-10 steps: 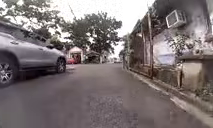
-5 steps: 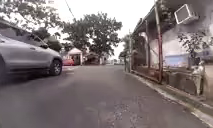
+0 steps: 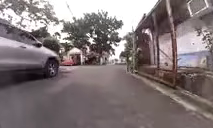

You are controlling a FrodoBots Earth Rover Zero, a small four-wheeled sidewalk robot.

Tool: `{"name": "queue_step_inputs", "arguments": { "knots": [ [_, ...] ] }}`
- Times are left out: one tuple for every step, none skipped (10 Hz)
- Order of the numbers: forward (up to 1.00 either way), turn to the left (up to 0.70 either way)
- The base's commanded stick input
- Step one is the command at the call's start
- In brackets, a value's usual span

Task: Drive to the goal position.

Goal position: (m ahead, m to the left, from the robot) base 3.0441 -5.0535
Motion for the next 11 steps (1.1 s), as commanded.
{"name": "queue_step_inputs", "arguments": {
  "knots": [
    [1.00, 0.00],
    [1.00, 0.00],
    [1.00, 0.00],
    [1.00, 0.00],
    [1.00, 0.00],
    [1.00, 0.00],
    [1.00, 0.00],
    [1.00, 0.00],
    [1.00, 0.00],
    [1.00, 0.00],
    [1.00, 0.00]
  ]
}}
